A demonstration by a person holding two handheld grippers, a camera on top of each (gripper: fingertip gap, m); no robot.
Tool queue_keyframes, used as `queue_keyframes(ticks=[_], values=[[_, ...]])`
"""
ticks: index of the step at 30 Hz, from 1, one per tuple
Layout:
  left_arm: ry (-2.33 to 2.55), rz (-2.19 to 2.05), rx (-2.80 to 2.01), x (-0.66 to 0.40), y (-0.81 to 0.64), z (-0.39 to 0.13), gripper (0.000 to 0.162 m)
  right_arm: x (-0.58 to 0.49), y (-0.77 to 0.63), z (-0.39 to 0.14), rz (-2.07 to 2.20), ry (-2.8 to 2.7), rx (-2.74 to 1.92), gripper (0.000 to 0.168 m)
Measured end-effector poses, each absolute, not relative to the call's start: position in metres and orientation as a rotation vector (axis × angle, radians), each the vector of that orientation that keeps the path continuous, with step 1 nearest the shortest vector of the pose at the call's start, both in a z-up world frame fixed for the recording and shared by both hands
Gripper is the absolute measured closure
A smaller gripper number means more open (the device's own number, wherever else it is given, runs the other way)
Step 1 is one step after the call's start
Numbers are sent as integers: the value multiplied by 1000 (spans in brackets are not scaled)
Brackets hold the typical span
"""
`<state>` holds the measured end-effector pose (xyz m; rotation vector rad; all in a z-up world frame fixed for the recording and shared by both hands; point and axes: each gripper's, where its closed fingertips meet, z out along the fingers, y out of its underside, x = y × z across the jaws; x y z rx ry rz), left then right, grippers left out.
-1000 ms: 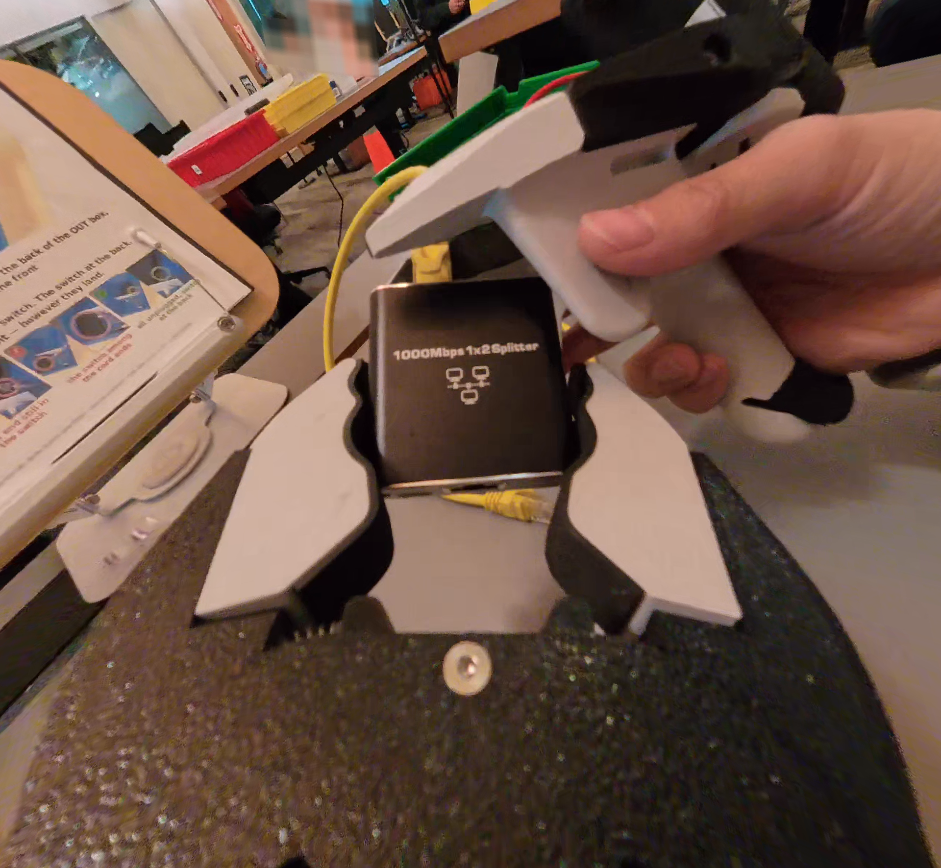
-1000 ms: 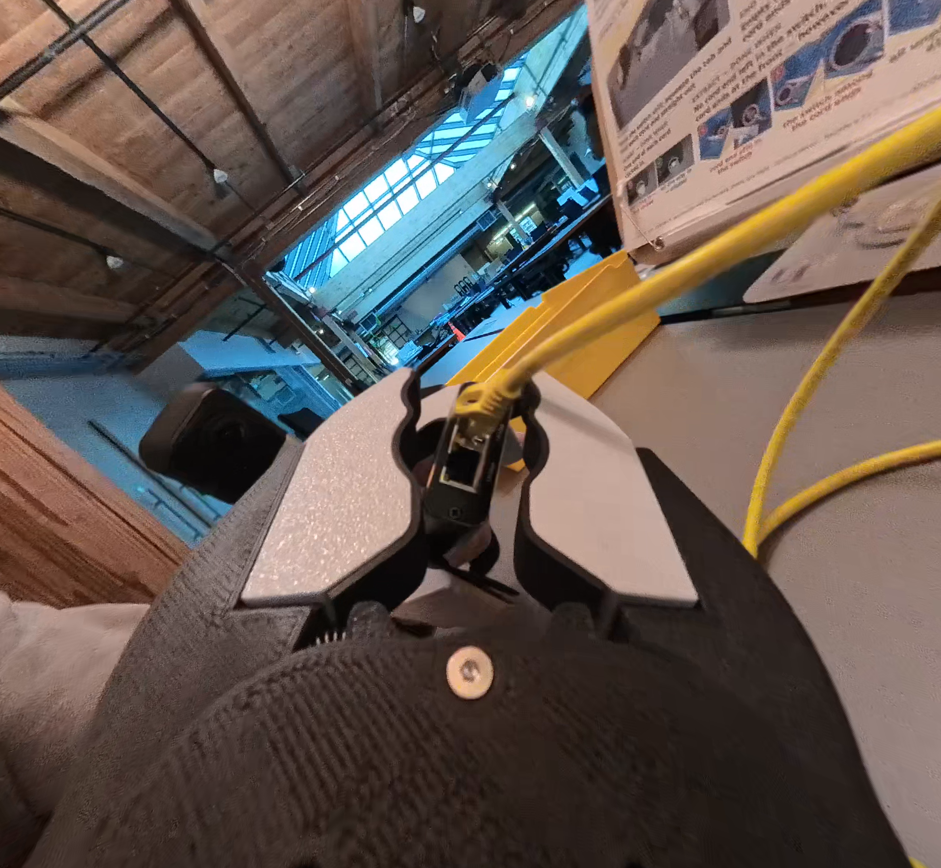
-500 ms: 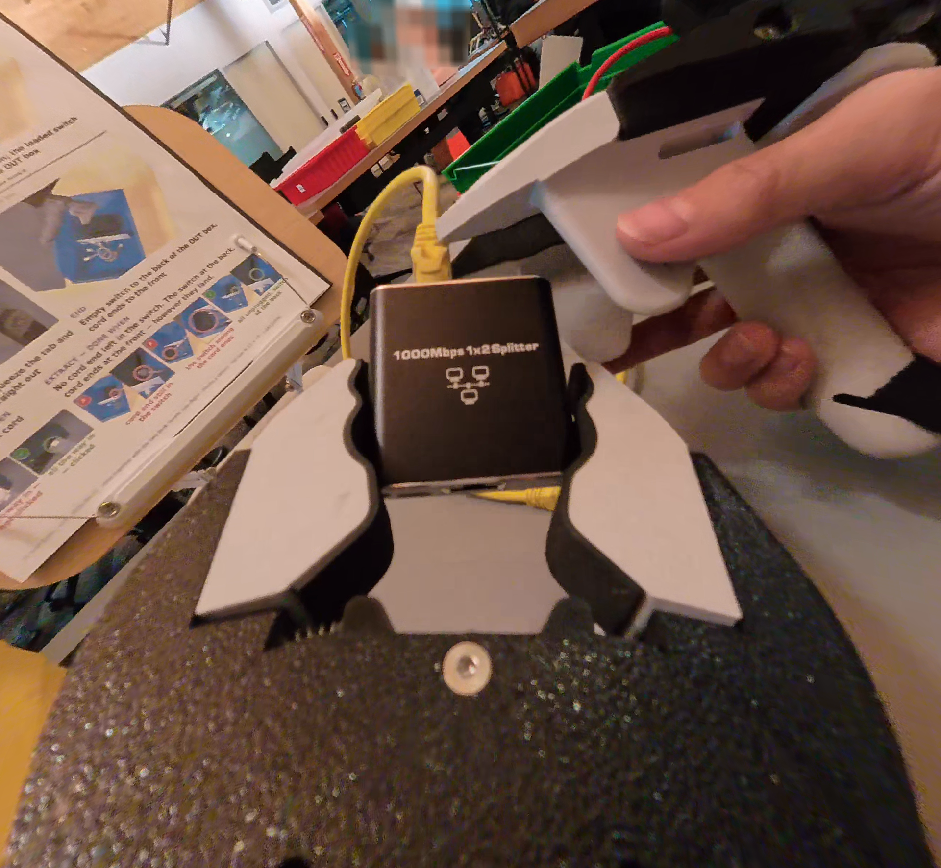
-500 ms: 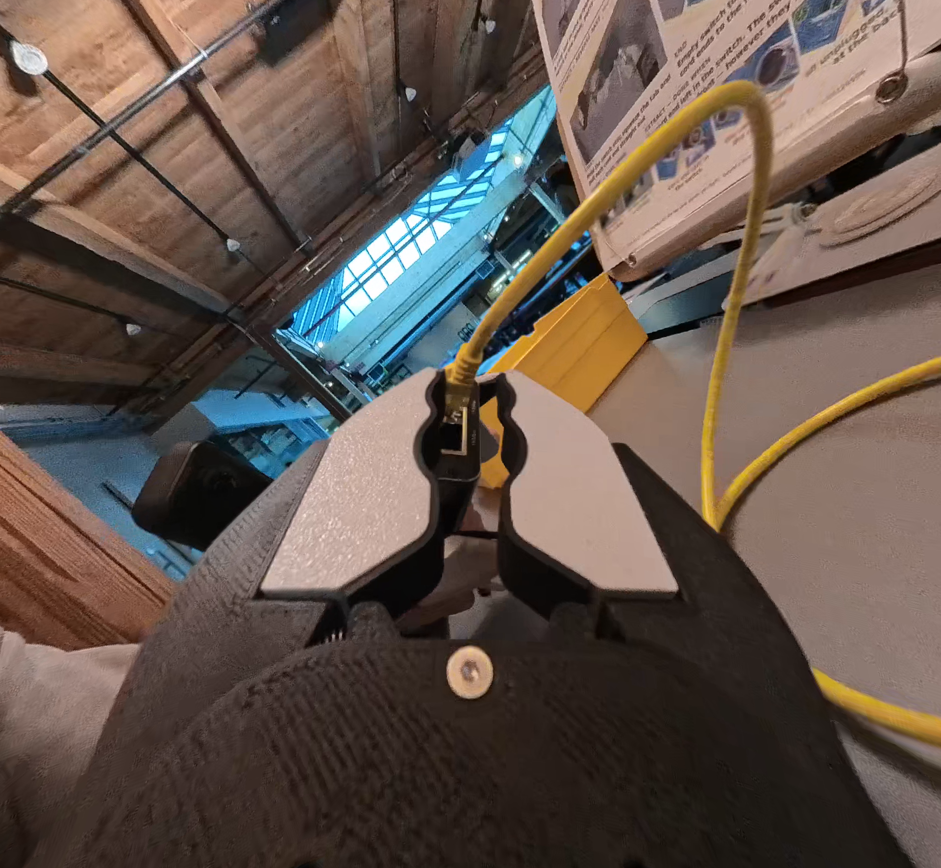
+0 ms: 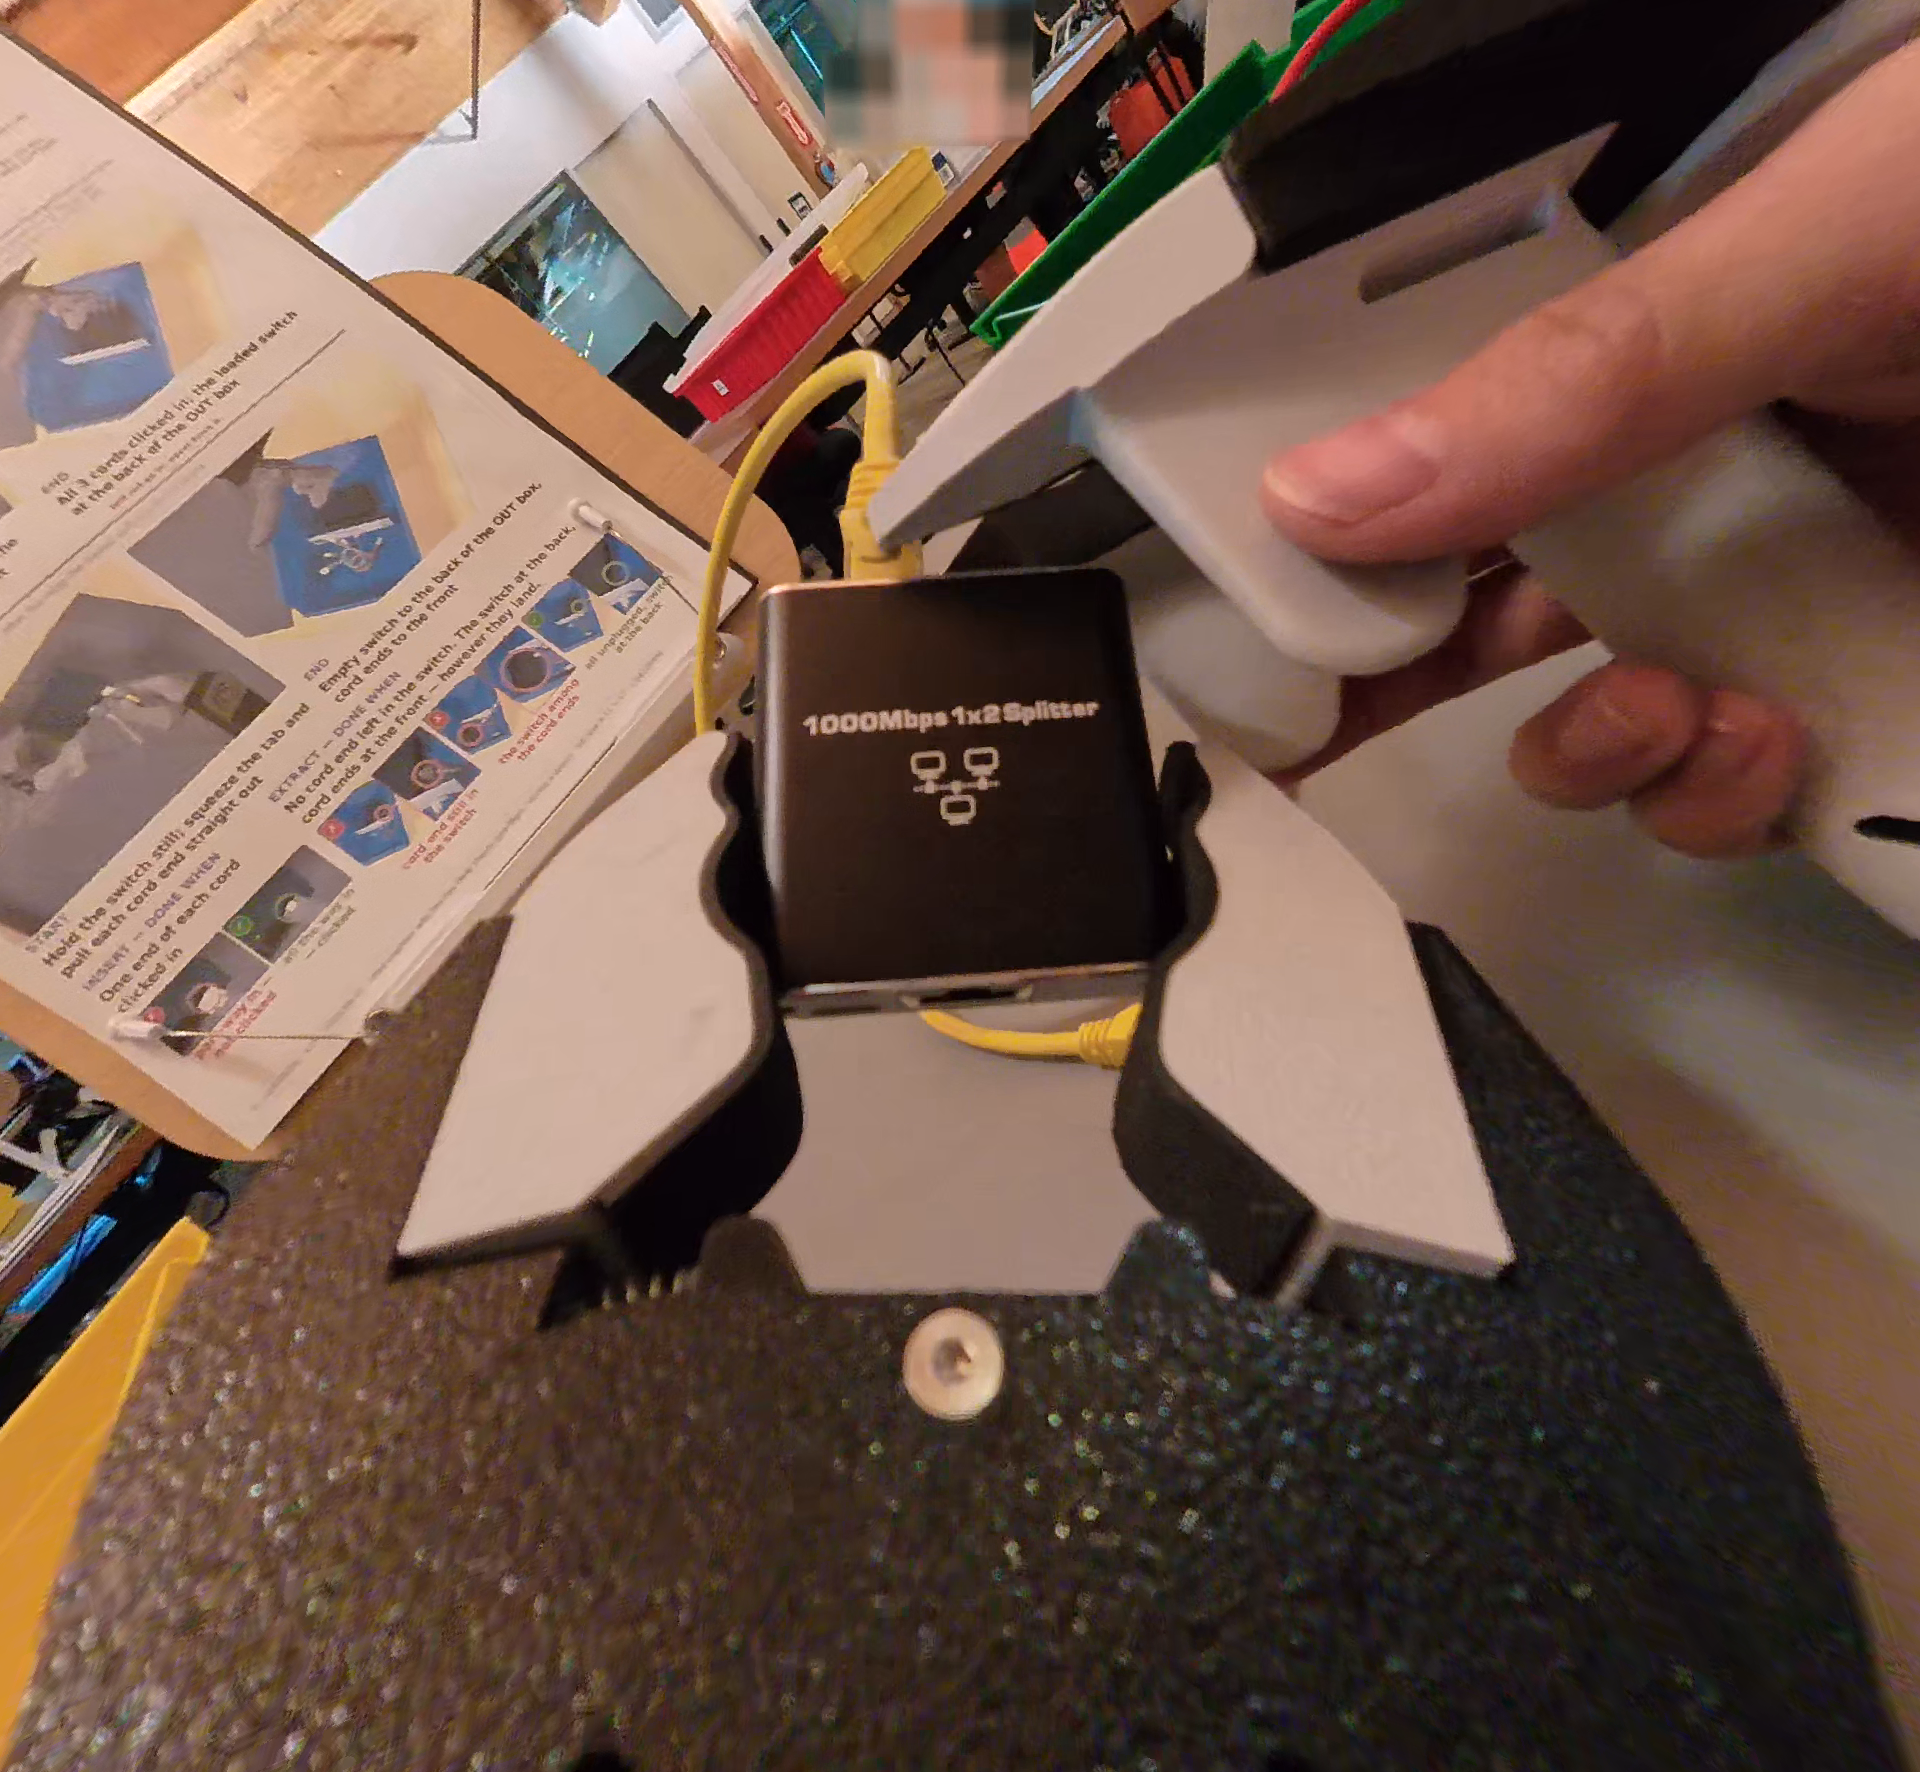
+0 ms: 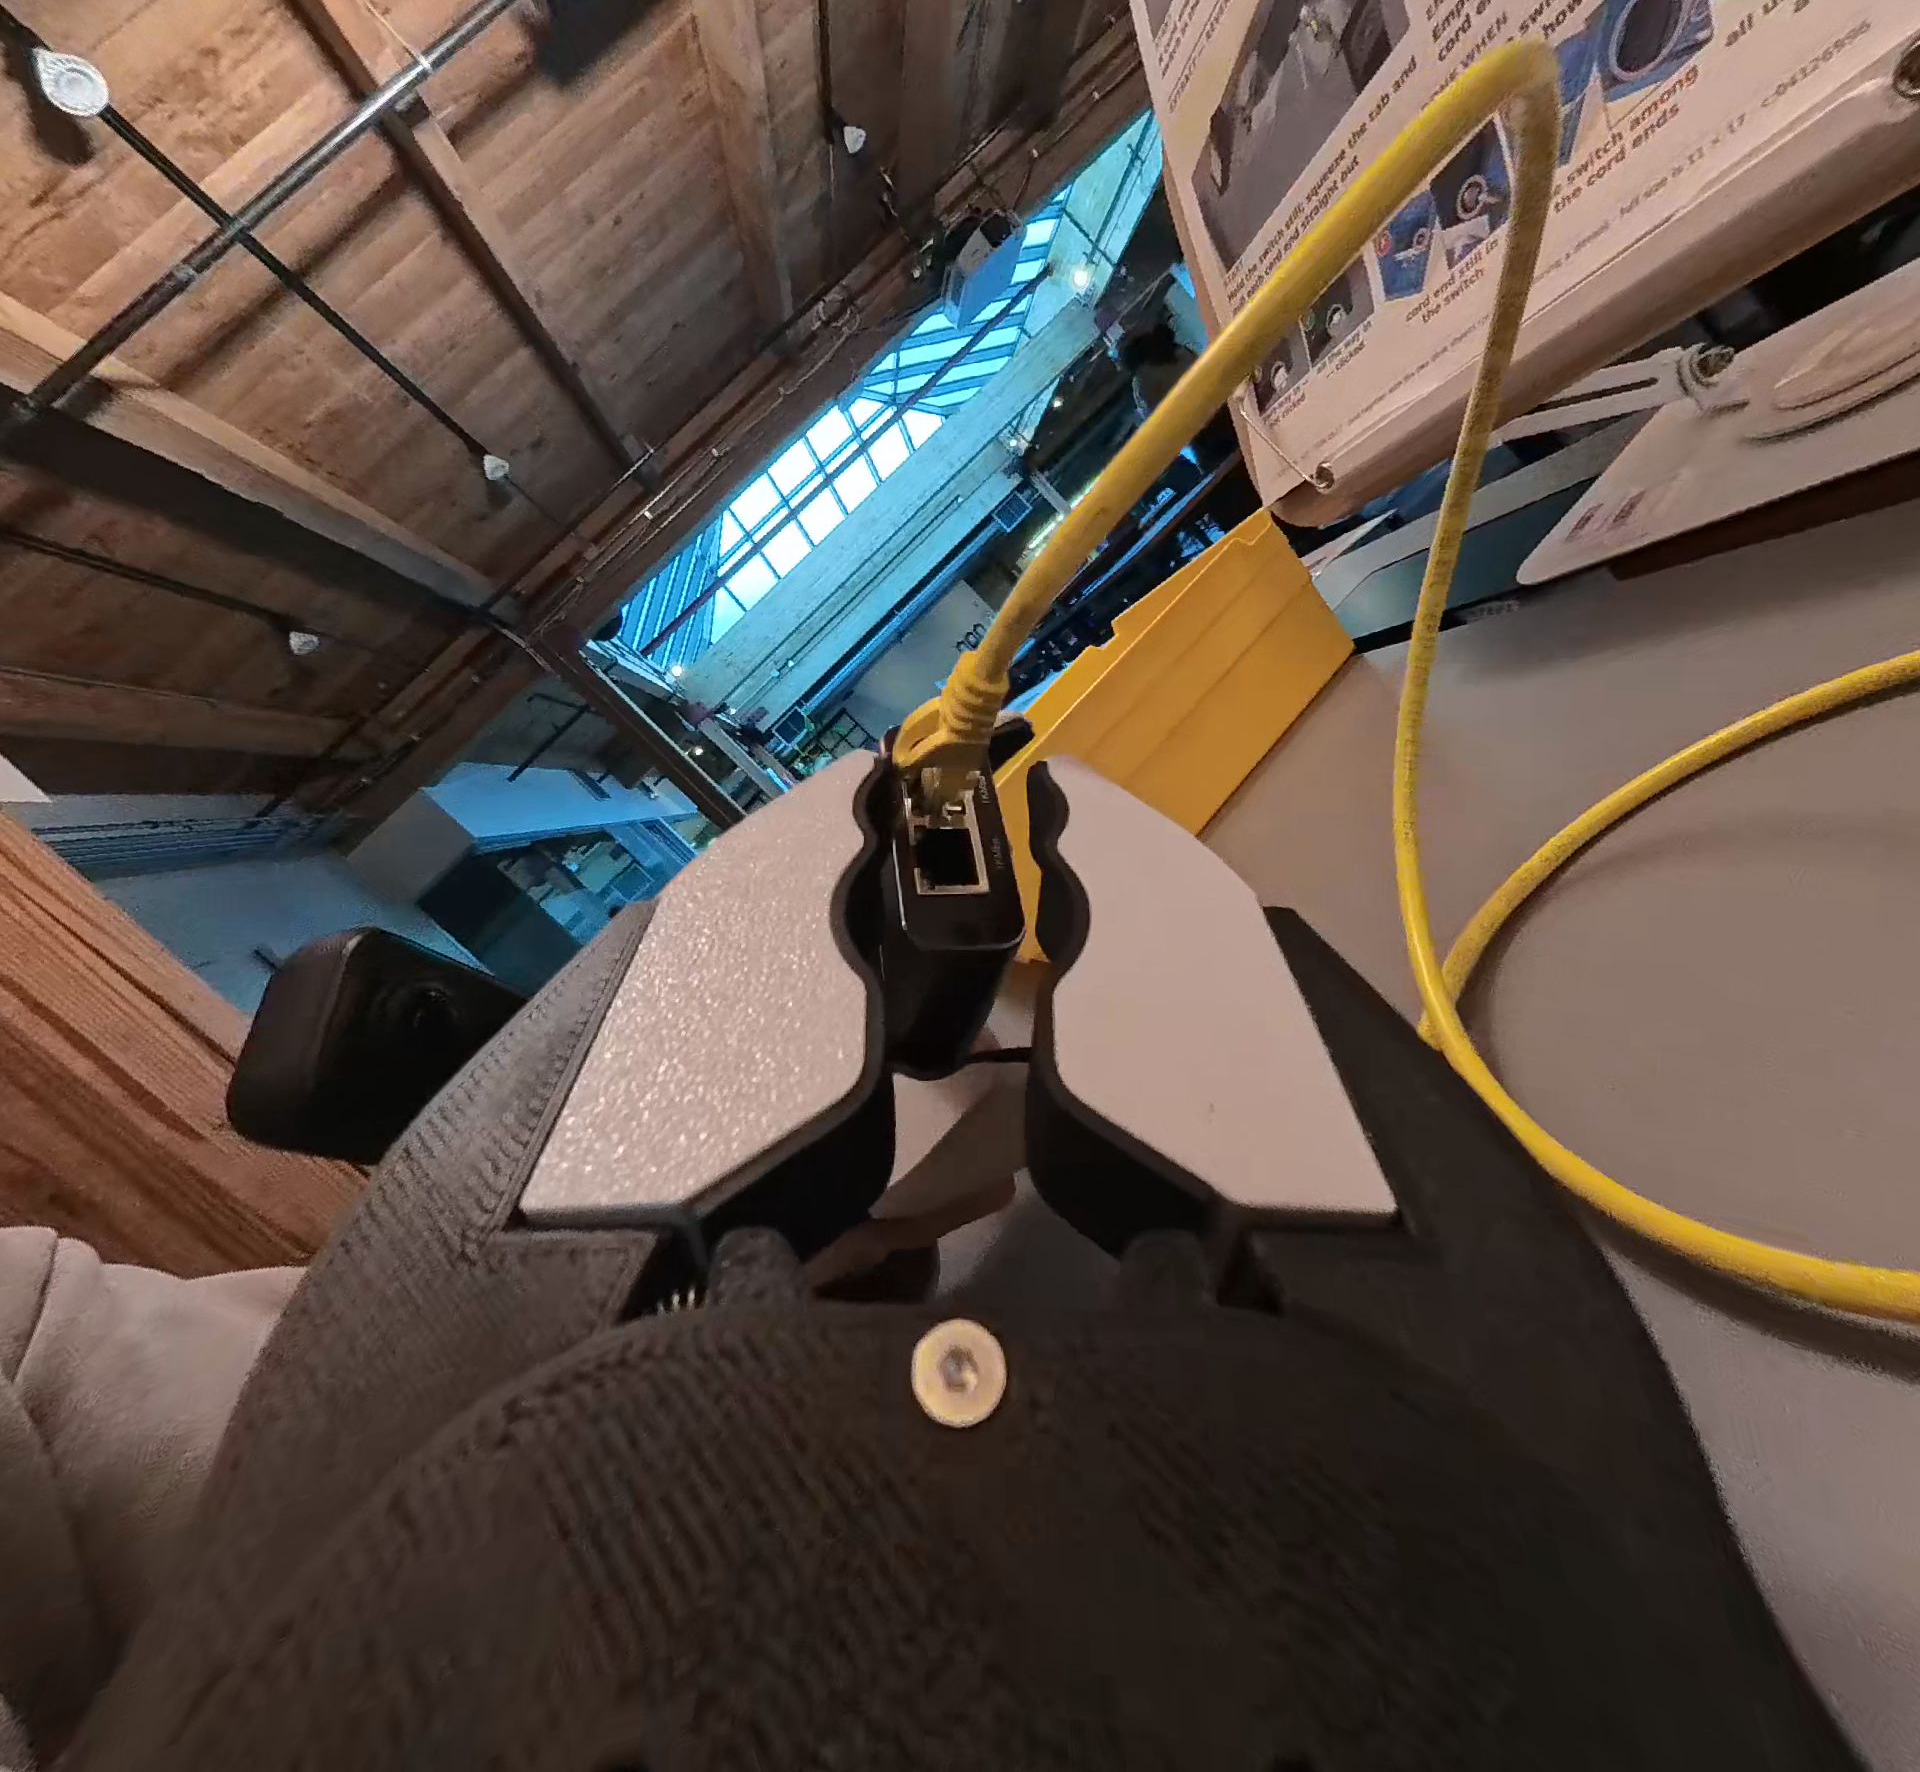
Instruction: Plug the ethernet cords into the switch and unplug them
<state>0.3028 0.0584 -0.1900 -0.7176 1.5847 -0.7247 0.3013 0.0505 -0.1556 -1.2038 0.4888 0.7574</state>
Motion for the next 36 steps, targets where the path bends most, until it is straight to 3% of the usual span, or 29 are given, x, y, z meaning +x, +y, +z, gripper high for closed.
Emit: queue_keyframes(ticks=[5, 14, 36], values=[[1585, -749, -703, 302, 55, -188, 87, 301, 50, -154, 774, 487, -1183, 139], [1645, -823, -710, 302, 46, -194, 87, 299, 49, -158, 736, 446, -1226, 149], [1587, -845, -759, 304, 50, -189, 87, 304, 44, -153, 752, 459, -1183, 153]])
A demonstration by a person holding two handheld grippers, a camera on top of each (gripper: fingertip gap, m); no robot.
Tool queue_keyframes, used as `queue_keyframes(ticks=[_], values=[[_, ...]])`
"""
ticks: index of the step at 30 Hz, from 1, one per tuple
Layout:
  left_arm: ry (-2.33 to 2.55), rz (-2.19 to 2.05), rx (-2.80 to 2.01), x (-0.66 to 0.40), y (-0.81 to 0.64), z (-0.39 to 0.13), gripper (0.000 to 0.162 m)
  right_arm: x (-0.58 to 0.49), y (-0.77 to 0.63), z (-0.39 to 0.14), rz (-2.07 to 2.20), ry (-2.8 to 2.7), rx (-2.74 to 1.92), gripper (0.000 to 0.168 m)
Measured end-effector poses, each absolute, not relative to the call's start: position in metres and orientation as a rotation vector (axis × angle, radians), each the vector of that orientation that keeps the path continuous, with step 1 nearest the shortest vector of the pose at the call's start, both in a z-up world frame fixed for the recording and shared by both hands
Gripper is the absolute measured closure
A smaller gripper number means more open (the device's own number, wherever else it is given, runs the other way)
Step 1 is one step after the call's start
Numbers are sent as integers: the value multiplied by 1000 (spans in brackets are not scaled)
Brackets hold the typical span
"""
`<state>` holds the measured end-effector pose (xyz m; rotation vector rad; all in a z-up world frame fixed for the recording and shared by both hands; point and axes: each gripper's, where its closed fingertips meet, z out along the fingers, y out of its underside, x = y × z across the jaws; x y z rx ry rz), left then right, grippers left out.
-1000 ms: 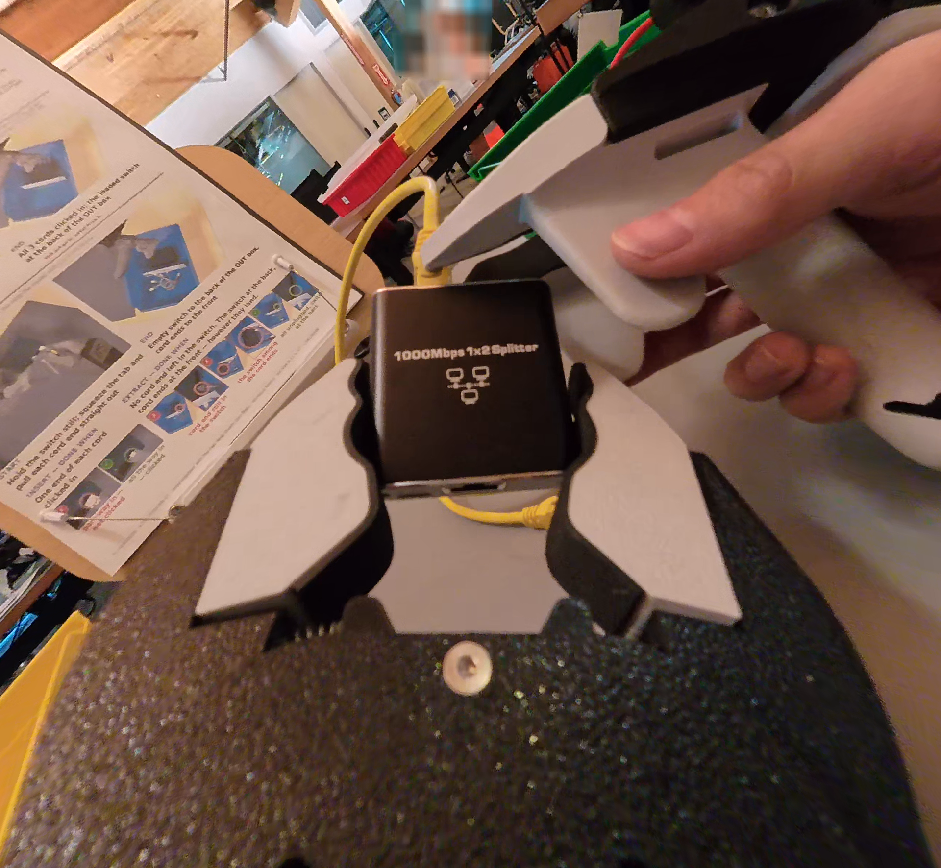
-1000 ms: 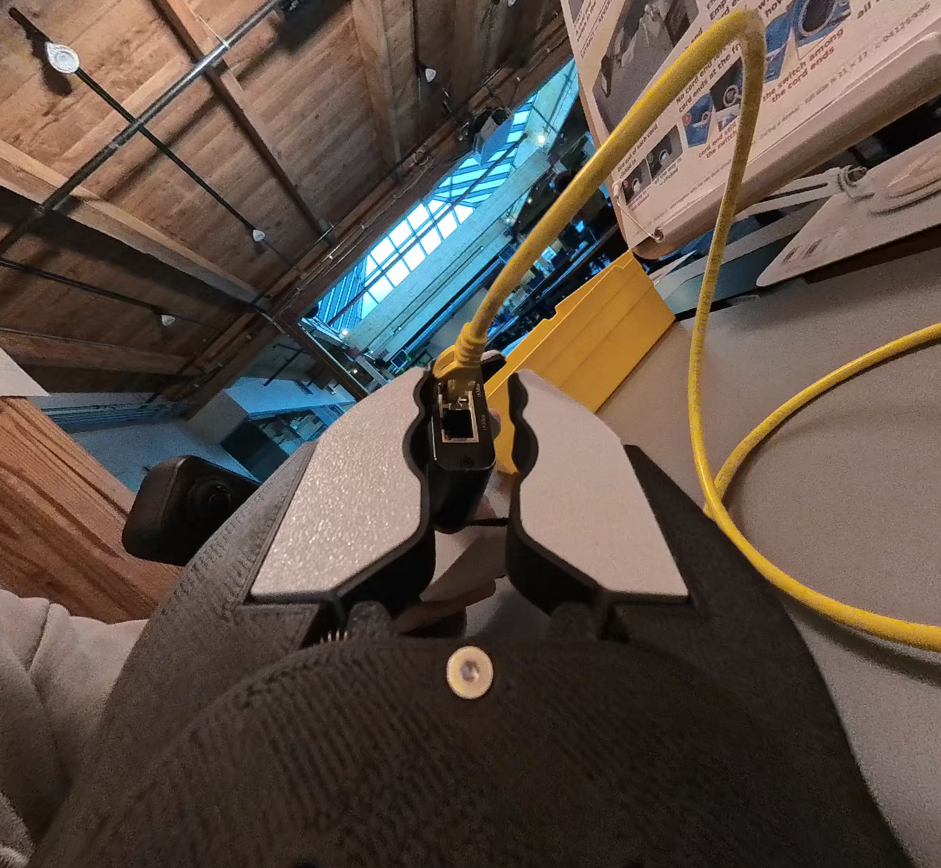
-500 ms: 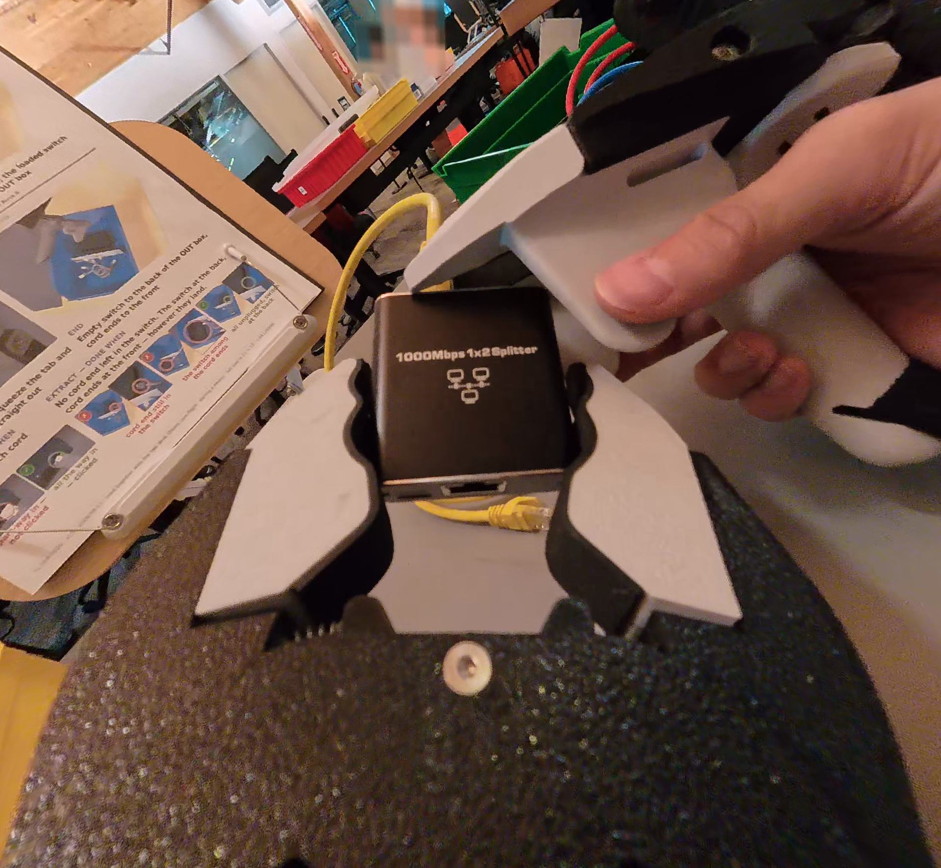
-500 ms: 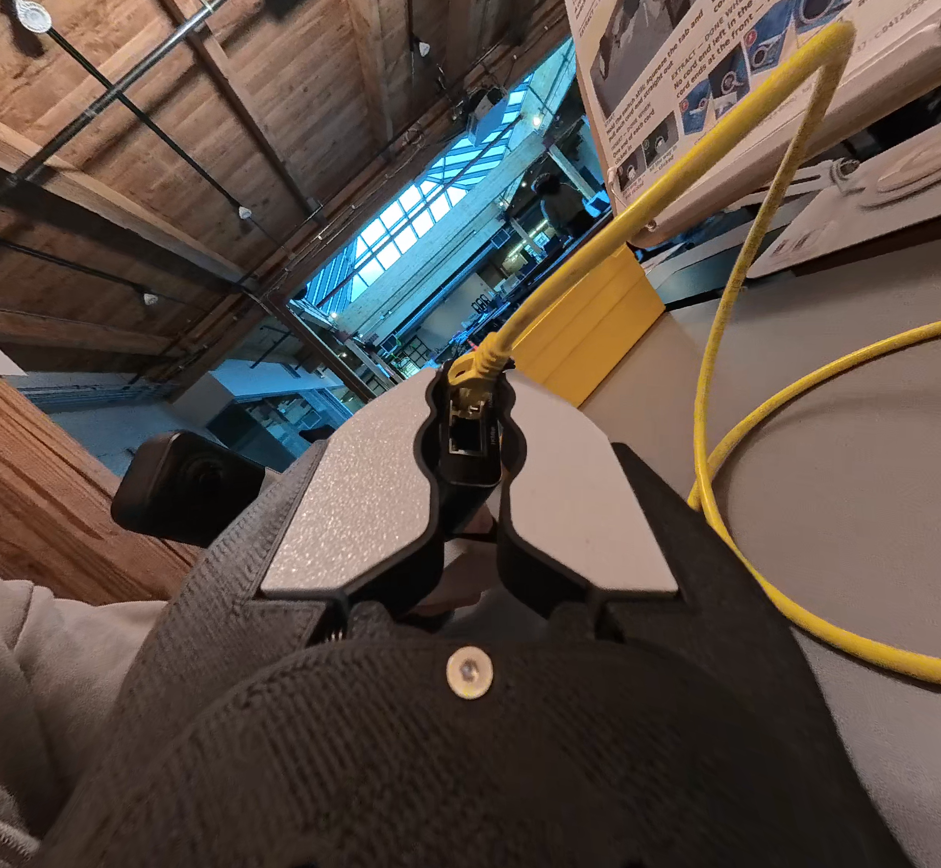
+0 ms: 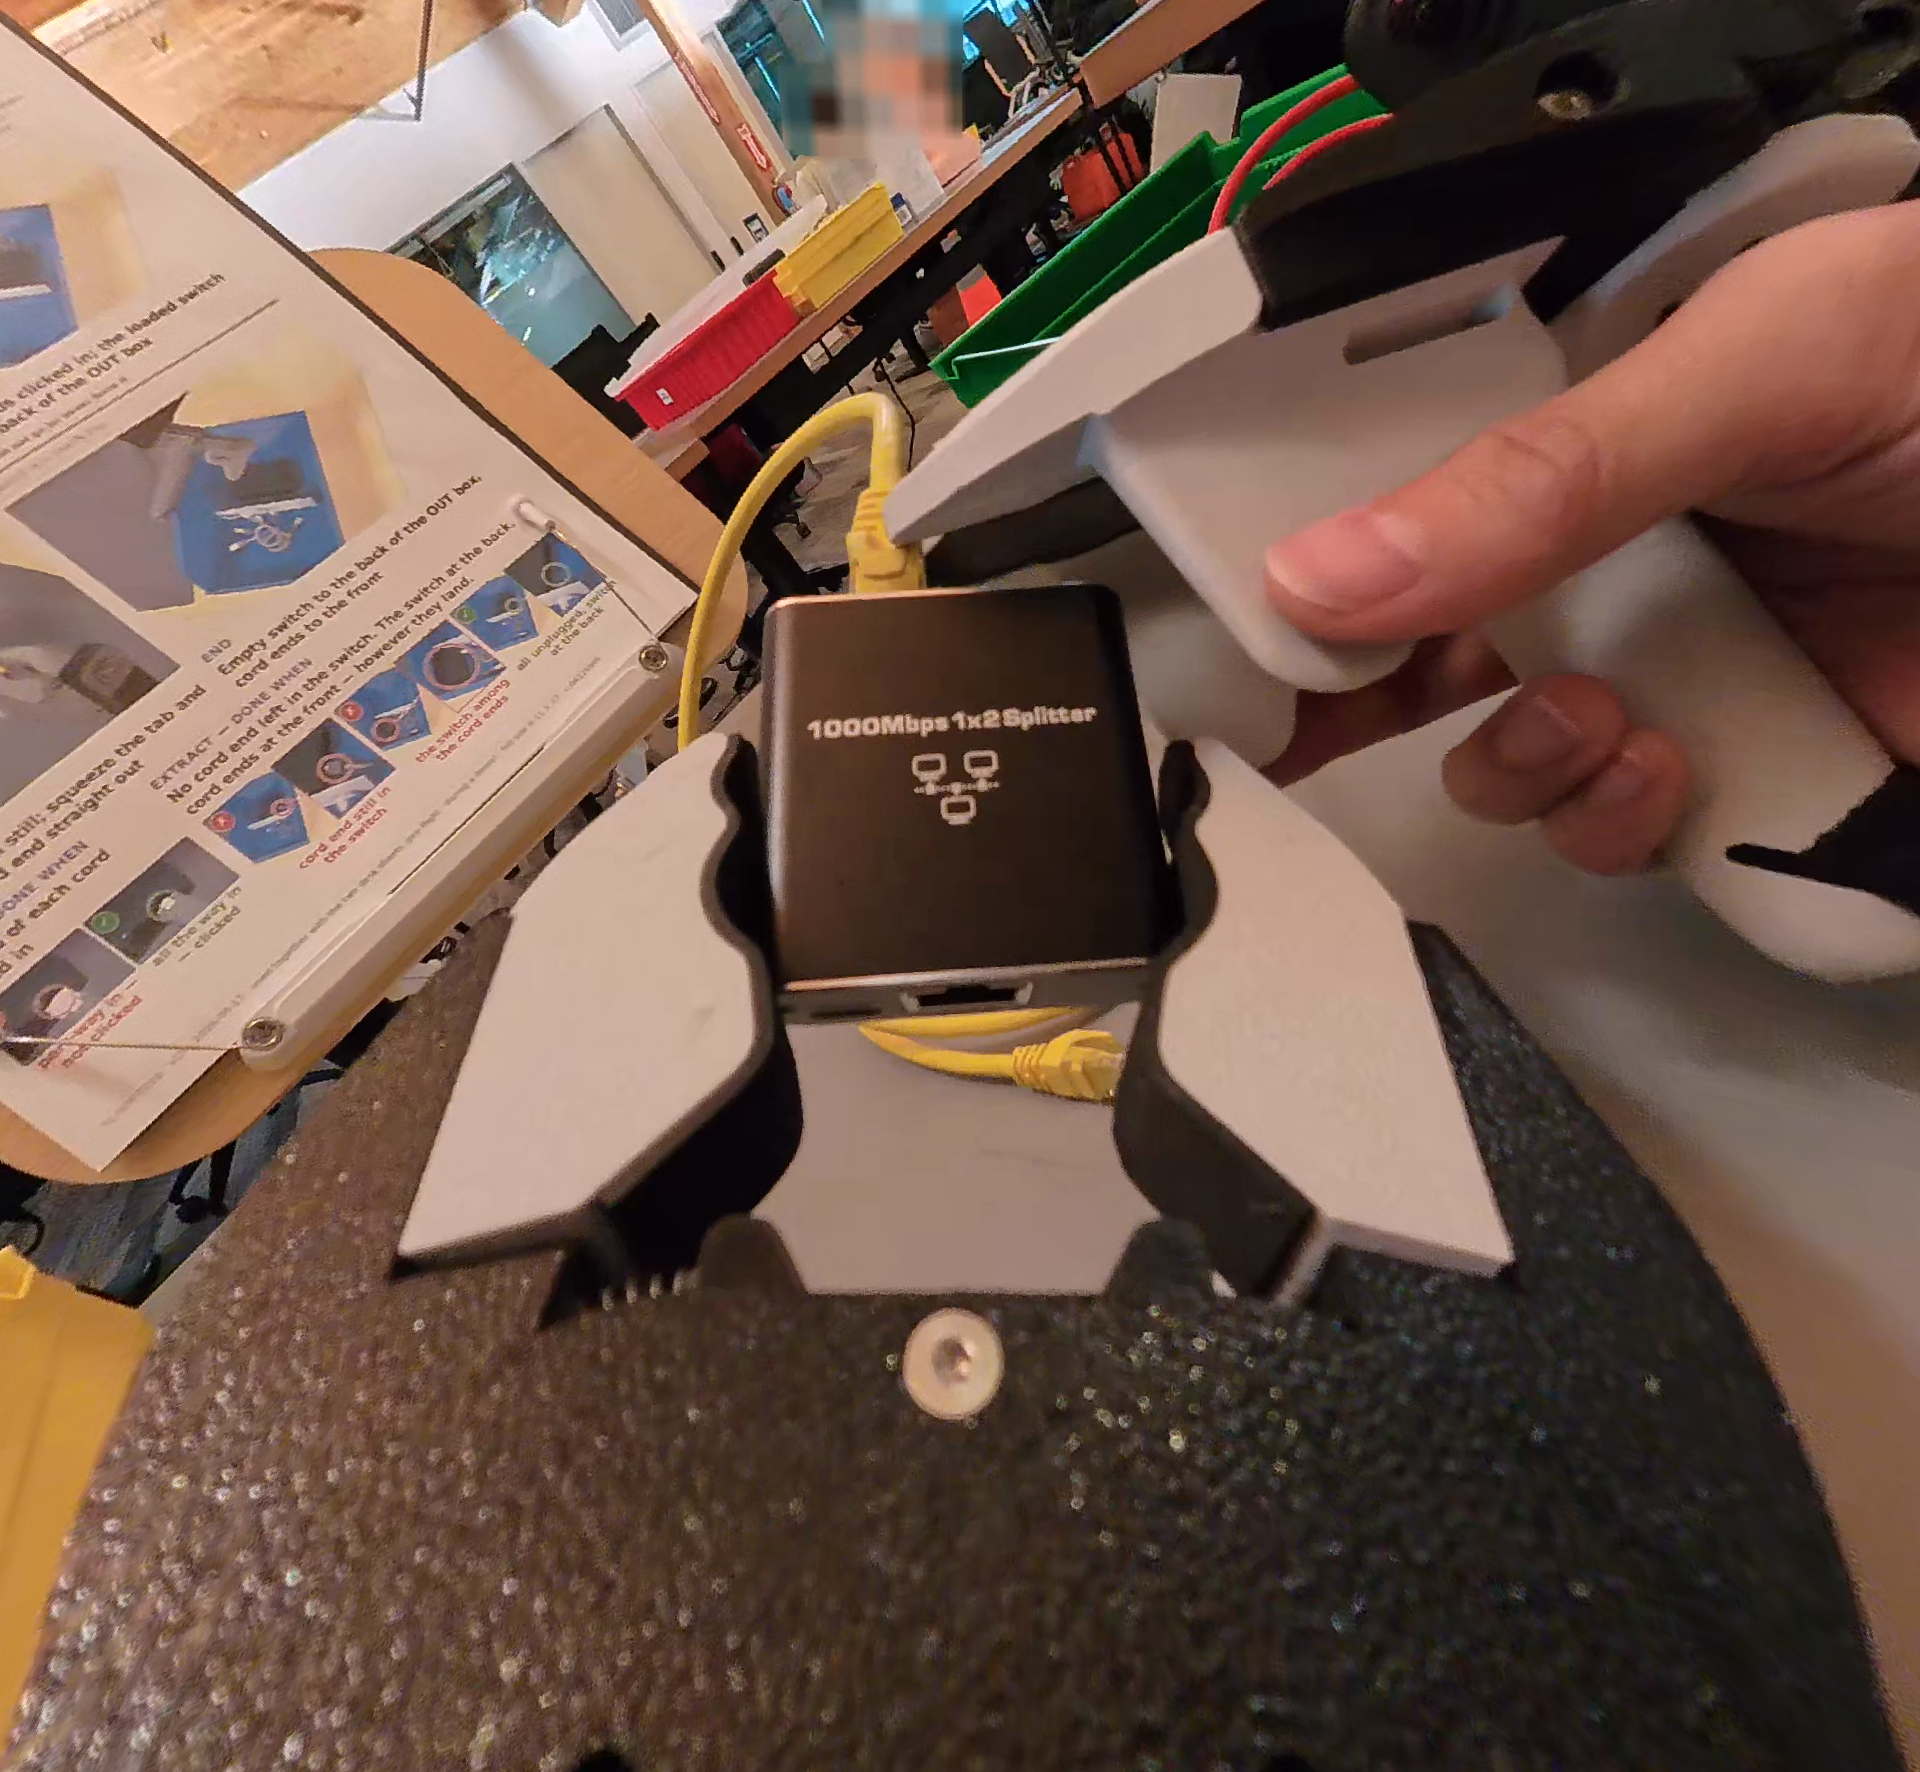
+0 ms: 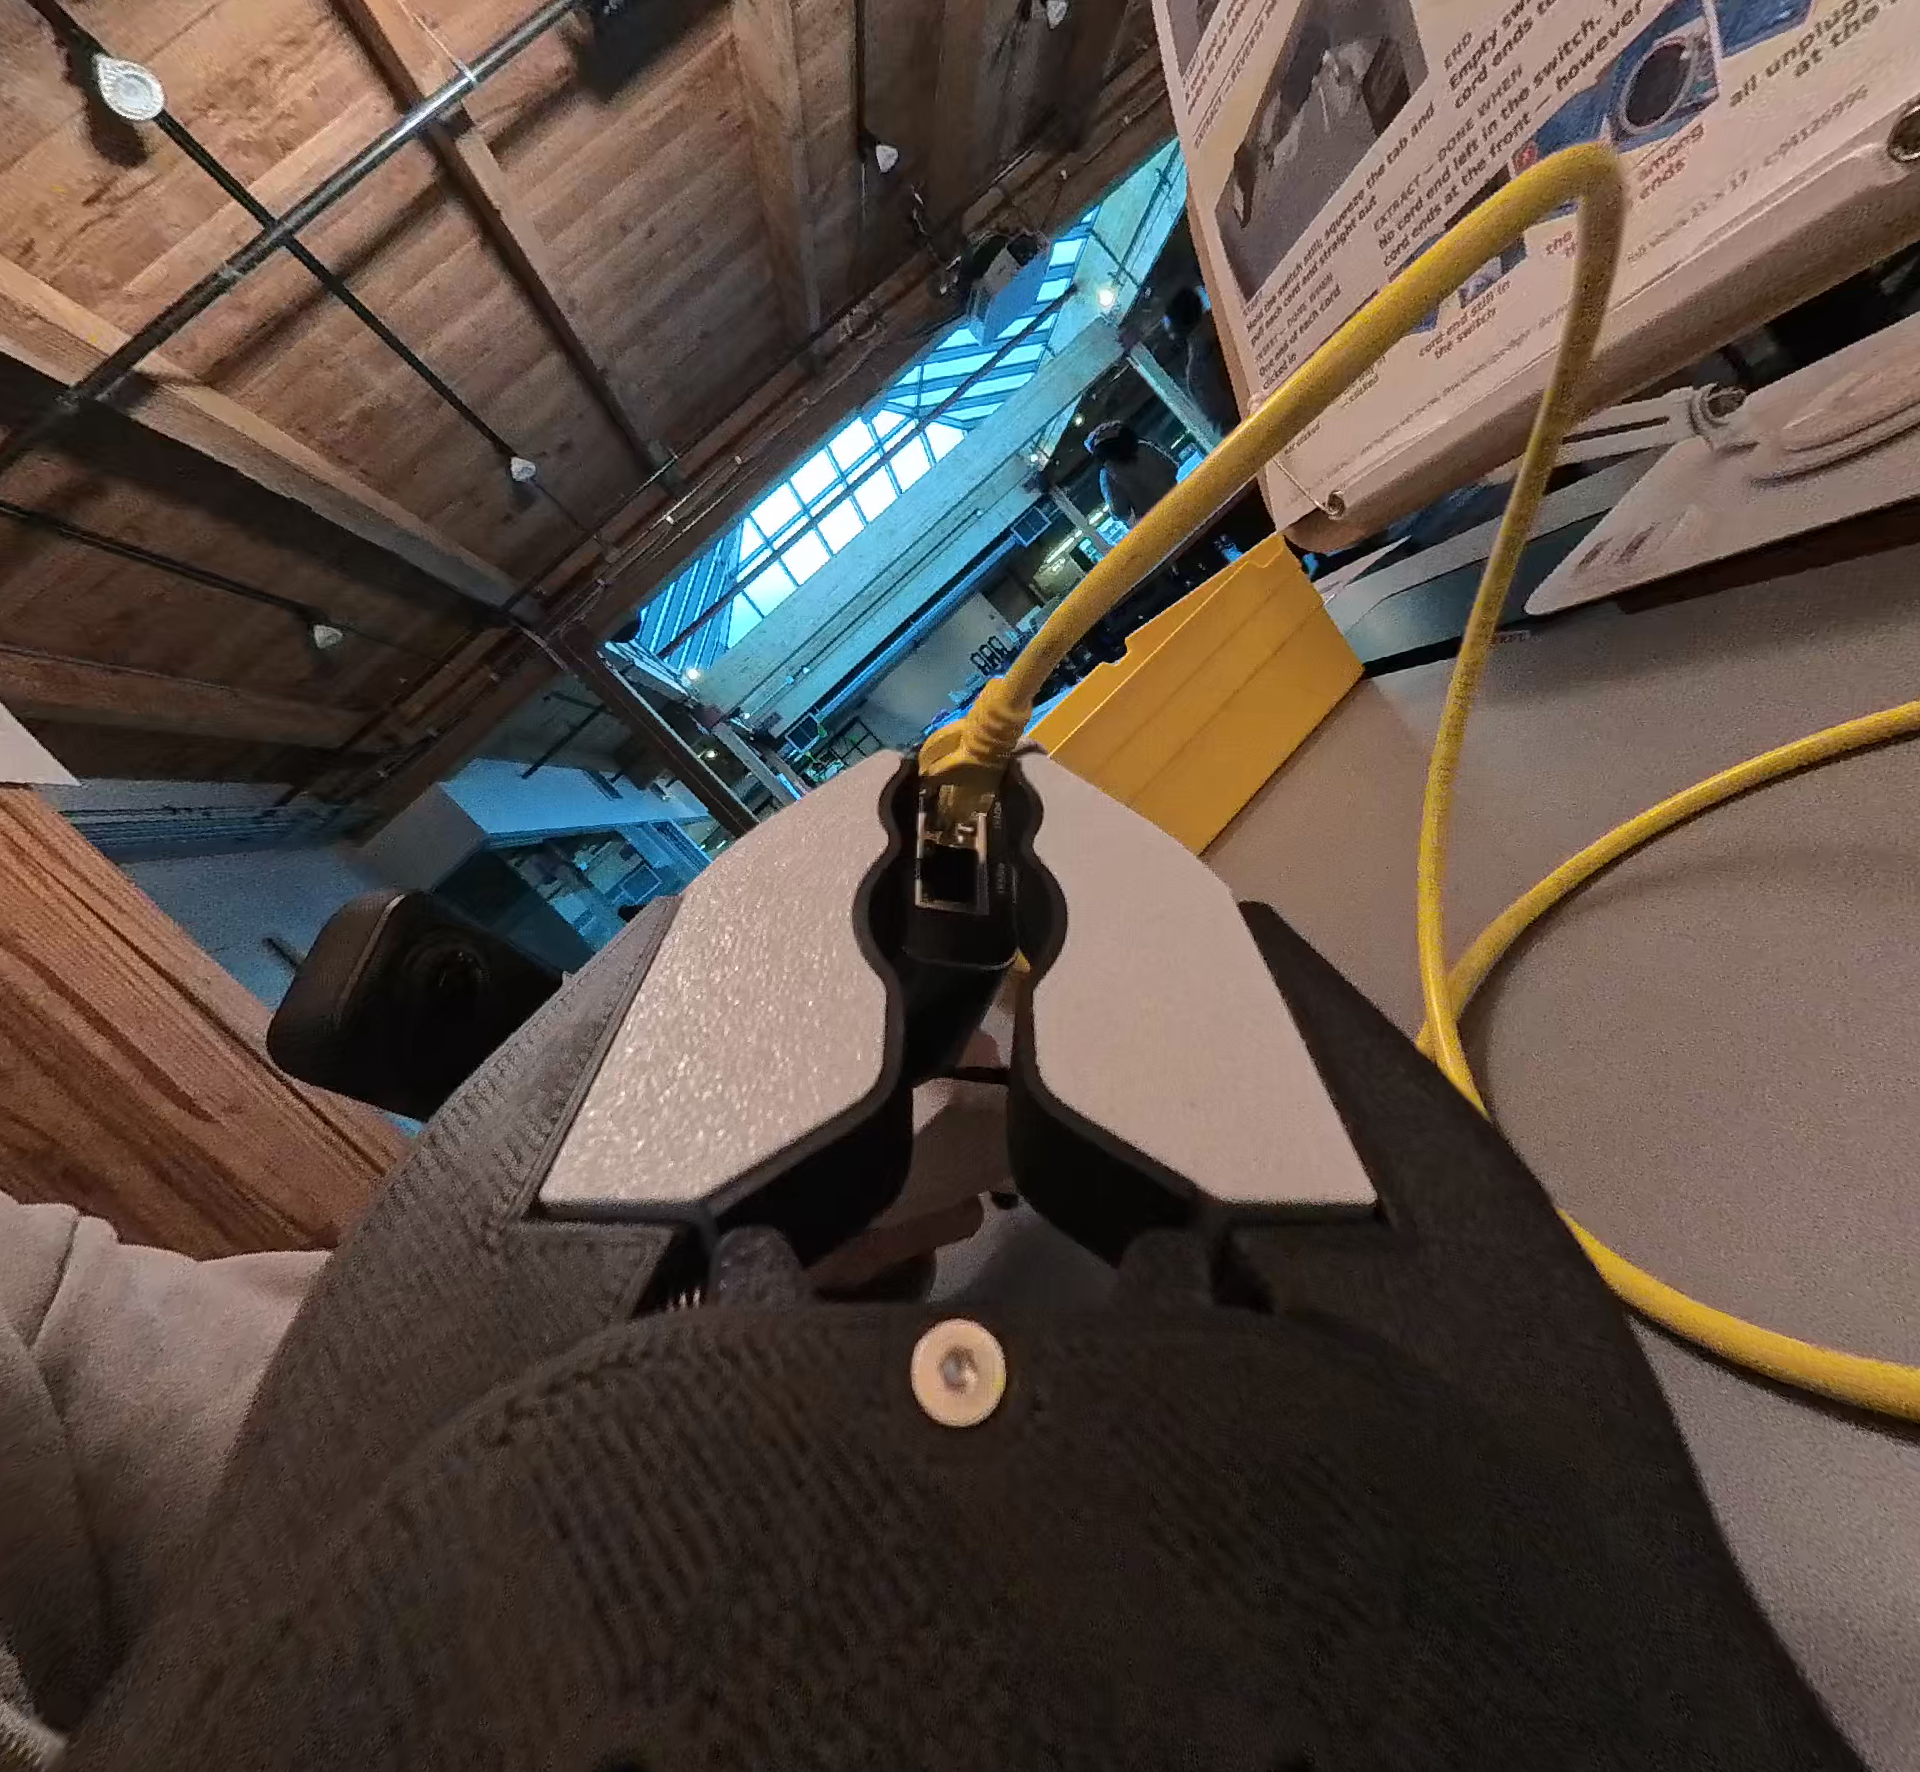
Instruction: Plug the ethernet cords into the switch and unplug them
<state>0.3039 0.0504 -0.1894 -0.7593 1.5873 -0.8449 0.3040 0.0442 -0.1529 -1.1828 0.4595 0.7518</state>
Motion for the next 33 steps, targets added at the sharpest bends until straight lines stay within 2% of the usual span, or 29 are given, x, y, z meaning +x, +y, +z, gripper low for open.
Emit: queue_keyframes(ticks=[5, 27, 33], values=[[1592, -851, -747, 304, 48, -190, 88, 299, 48, -156, 769, 445, -1213, 149], [1456, -955, -753, 299, 39, -173, 88, 298, 37, -138, 630, 409, -1115, 154], [1469, -953, -794, 299, 40, -175, 88, 302, 38, -141, 702, 469, -1061, 154]])
